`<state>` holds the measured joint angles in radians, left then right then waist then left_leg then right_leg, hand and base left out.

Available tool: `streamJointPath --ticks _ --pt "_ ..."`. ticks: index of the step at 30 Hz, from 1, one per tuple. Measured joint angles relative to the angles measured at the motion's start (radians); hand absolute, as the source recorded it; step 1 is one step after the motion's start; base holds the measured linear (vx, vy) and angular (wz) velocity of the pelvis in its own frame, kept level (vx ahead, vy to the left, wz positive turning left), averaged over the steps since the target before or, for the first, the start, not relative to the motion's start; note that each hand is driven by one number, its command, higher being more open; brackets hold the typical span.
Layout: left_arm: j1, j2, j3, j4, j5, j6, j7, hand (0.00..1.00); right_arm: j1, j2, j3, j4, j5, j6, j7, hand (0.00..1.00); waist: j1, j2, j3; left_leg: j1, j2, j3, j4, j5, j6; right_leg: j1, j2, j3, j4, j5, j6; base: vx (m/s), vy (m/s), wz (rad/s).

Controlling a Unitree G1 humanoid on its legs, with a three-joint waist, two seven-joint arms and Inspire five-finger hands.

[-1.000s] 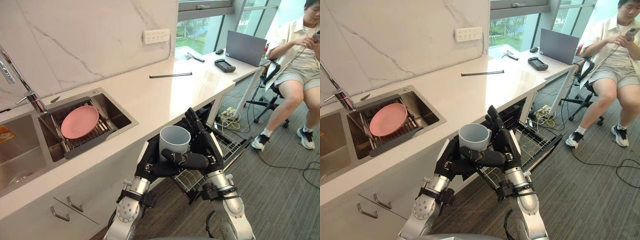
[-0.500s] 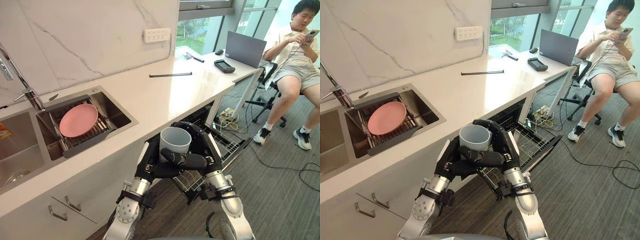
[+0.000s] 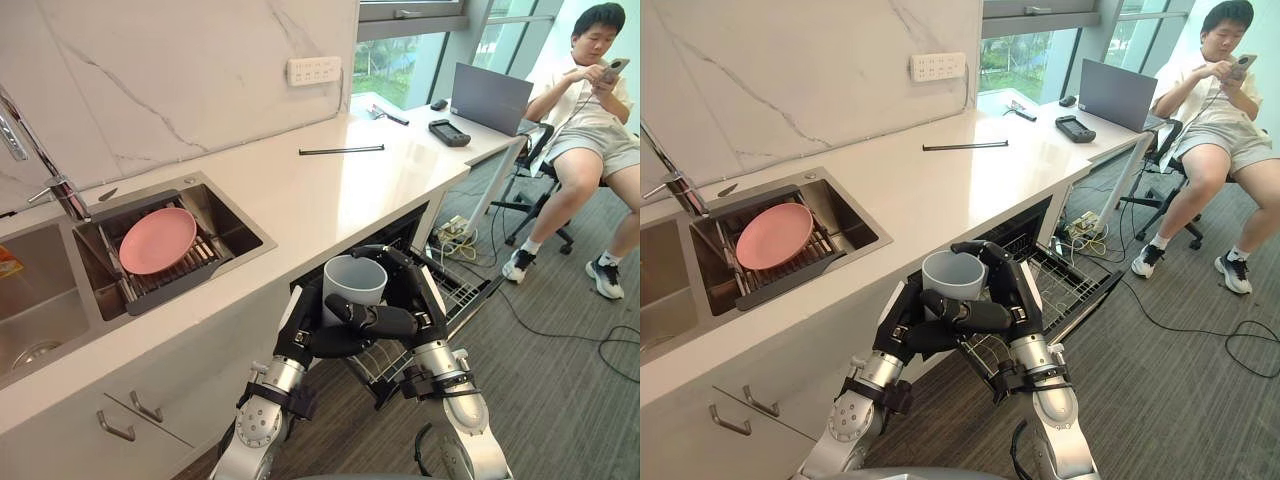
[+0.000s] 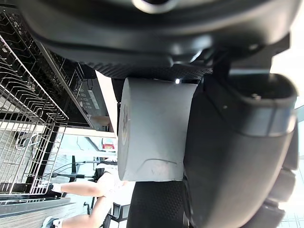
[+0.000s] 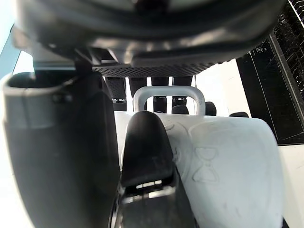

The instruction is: Walk over to the sink, pick up the cup, carry it to the dishwasher, place the cup inside the dishwasher, then close the dishwasher door

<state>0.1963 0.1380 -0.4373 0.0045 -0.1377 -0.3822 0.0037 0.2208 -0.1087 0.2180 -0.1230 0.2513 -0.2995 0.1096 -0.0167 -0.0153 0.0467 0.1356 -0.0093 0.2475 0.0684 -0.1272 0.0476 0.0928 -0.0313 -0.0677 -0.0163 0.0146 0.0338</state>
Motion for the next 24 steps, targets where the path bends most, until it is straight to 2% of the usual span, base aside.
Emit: streamJointPath --ticks 14,24 --pt "0.025 -0.001 0.044 -0.031 0.001 0.001 -0.048 1.0 0.026 0.055 -0.018 0.0 -0.001 -0.019 0.017 0.0 0.002 0.0 0.0 0.0 0.0 -0.011 0.0 0.0 0.0 -0.004 -0.002 -0.012 0.02 -0.016 0.0 0.0 0.0 0.01" --pt "0.038 -0.003 0.092 -0.033 -0.002 0.006 -0.083 1.0 0.025 0.074 -0.052 -0.001 -0.065 -0.03 0.029 0.0 0.003 -0.002 0.003 -0.004 0.0 -0.014 -0.006 0.0 0.0 -0.015 -0.002 -0.015 0.036 -0.028 0.0 0.0 0.0 0.0"
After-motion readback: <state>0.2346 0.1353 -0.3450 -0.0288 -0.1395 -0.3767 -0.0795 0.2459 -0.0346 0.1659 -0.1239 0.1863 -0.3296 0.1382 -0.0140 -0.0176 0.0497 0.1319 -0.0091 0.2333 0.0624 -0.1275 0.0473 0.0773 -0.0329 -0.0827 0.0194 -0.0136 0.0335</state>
